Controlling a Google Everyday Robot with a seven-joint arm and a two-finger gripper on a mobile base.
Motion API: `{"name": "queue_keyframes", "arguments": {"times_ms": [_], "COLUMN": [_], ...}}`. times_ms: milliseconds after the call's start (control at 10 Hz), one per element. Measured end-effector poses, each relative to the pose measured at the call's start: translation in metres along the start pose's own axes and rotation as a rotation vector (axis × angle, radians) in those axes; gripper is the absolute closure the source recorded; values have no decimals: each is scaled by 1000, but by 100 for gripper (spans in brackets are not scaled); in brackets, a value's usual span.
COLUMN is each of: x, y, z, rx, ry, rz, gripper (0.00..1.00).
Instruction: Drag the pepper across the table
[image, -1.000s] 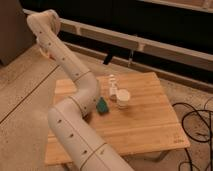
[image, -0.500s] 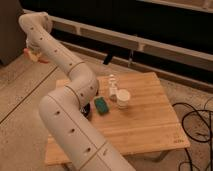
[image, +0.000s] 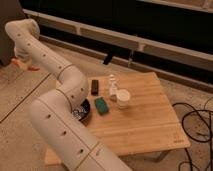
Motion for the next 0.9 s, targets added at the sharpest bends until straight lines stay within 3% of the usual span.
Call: {"name": "queue_keyframes", "arguments": {"times_ms": [600,700,900], "x": [0,0,1], "y": [0,-1,-1], "z": [0,0,0], "rx": [1,1,2], "ry": [1,1,1], "rz": [0,0,1], "gripper": [32,24,20]}}
